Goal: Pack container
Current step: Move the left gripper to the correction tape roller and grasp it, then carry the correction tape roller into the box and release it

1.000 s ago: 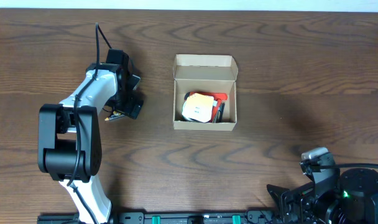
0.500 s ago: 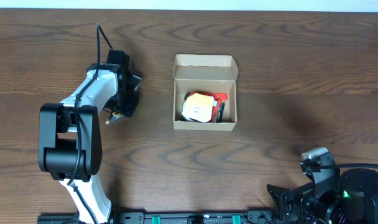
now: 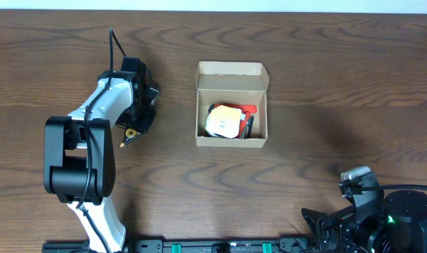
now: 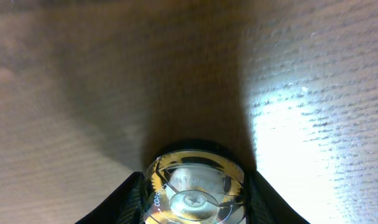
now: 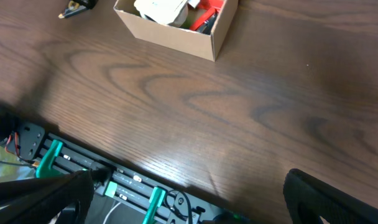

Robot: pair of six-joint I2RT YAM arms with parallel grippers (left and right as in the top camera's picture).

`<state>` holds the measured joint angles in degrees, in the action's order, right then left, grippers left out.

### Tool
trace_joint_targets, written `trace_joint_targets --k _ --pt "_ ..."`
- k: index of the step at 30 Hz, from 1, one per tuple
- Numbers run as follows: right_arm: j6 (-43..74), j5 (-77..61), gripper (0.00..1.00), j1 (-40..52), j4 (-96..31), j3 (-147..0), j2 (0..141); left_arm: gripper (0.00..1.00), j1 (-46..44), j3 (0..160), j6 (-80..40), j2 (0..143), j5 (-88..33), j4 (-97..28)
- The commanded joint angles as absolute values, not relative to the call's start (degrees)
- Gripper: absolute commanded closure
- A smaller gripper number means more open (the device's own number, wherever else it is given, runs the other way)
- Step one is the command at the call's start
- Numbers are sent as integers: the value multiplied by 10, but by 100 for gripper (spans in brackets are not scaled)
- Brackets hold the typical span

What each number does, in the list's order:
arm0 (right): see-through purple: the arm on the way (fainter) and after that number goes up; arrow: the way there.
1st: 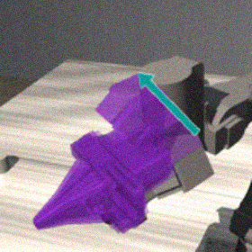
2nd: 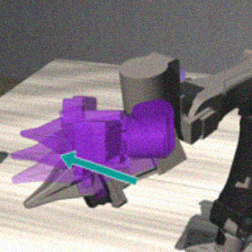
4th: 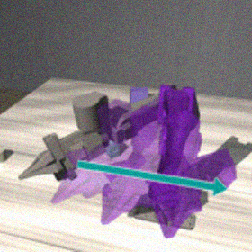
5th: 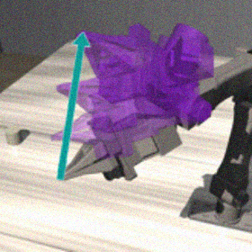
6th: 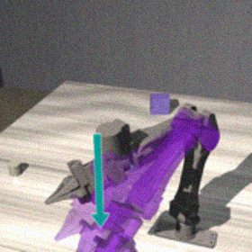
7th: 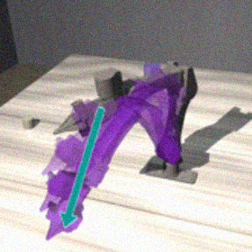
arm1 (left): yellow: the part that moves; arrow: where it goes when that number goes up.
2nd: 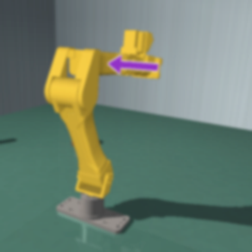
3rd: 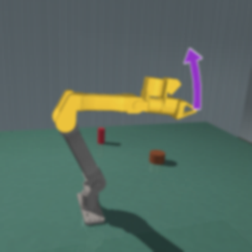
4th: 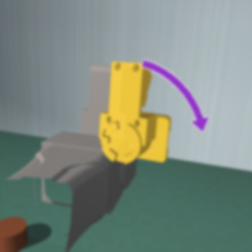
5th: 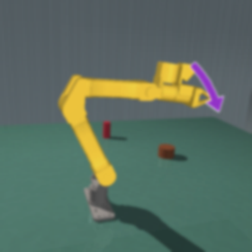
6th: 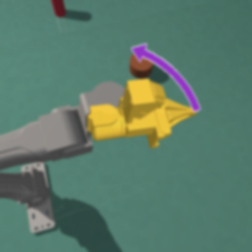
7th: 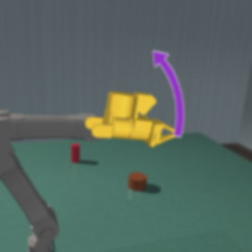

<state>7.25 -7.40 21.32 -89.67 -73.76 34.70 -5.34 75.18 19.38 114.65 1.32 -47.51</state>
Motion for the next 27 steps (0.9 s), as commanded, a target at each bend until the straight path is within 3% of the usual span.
trace_joint_targets --k 1,12,23,27 --pt "79 -69 1 220 -896 -738 345 86 -53 793 149 1165 18 -504" --pt "79 -69 1 220 -896 -738 345 94 -91 1046 124 1164 -110 -655" --pt "79 -69 1 220 -896 -738 345 94 -263 1138 103 1164 -116 -627" --pt "79 -69 1 220 -896 -738 345 94 -317 1138 157 1165 -114 -609"
